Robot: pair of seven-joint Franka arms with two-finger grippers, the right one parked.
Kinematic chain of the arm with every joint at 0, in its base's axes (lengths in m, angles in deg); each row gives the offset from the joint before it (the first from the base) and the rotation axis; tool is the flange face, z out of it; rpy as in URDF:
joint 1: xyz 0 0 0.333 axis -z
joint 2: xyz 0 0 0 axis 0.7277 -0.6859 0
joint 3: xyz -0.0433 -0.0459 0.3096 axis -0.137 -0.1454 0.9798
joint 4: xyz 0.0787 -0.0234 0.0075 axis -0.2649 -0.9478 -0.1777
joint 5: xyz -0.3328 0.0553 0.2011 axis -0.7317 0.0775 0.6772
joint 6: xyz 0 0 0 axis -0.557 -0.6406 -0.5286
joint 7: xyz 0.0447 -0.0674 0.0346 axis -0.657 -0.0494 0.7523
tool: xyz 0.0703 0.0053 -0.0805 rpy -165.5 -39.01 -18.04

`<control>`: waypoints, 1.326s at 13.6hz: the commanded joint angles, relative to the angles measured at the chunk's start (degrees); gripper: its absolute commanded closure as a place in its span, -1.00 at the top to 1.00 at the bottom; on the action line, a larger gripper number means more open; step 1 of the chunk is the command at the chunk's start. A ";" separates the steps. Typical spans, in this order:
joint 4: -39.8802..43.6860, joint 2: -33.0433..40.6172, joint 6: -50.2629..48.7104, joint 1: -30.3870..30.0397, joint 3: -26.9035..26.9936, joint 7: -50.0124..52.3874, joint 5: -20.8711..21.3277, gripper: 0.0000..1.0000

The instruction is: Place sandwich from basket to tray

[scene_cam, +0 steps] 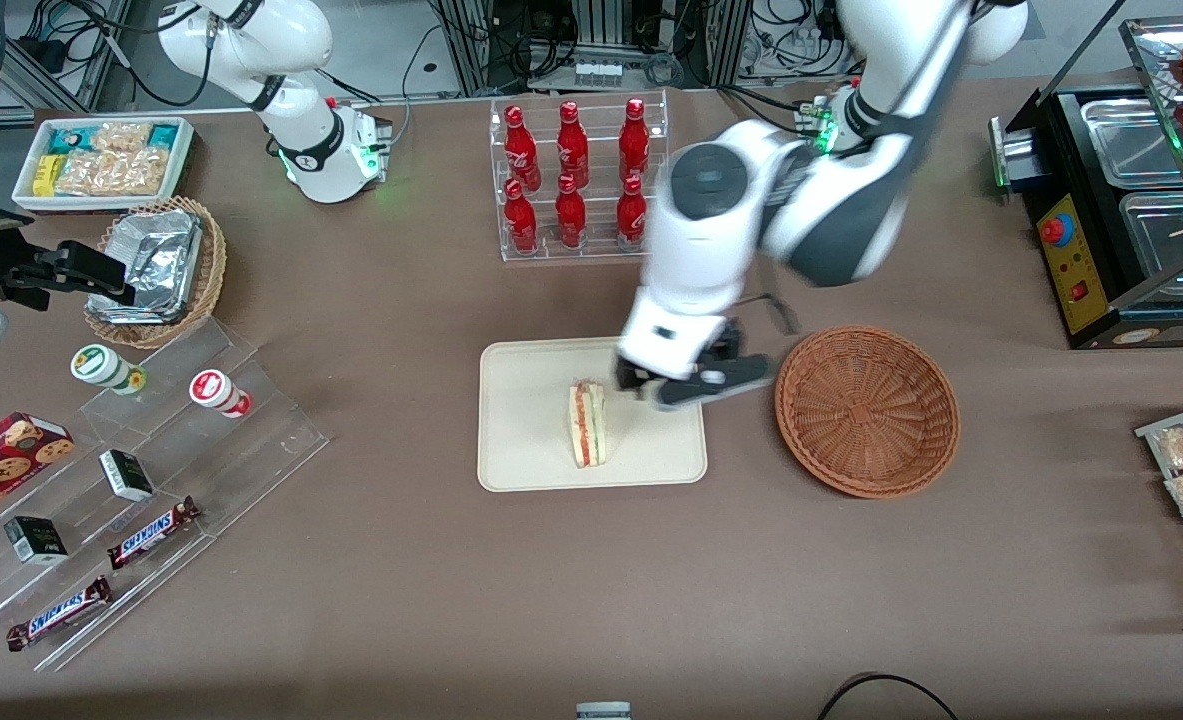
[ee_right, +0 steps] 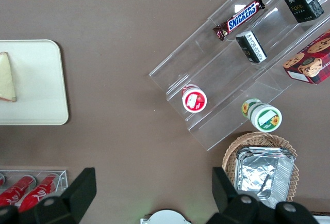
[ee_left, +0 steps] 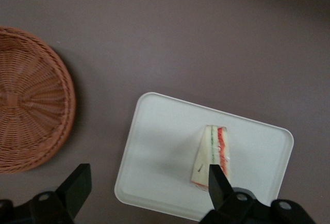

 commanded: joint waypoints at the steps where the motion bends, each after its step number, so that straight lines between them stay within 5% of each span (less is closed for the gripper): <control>1: -2.08 6.65 -7.88 -7.82 -0.50 -10.27 -4.91 1.00; 5: -3.91 13.94 -17.75 -18.64 -0.50 -27.52 -8.01 1.00; 9: -15.67 25.19 -17.24 -26.56 -0.33 -44.04 -7.92 1.00; 13: -24.39 29.51 -12.50 -26.49 -0.06 -45.48 -5.73 1.00; 18: -16.78 23.55 -13.54 -23.95 4.23 -45.66 -5.72 1.00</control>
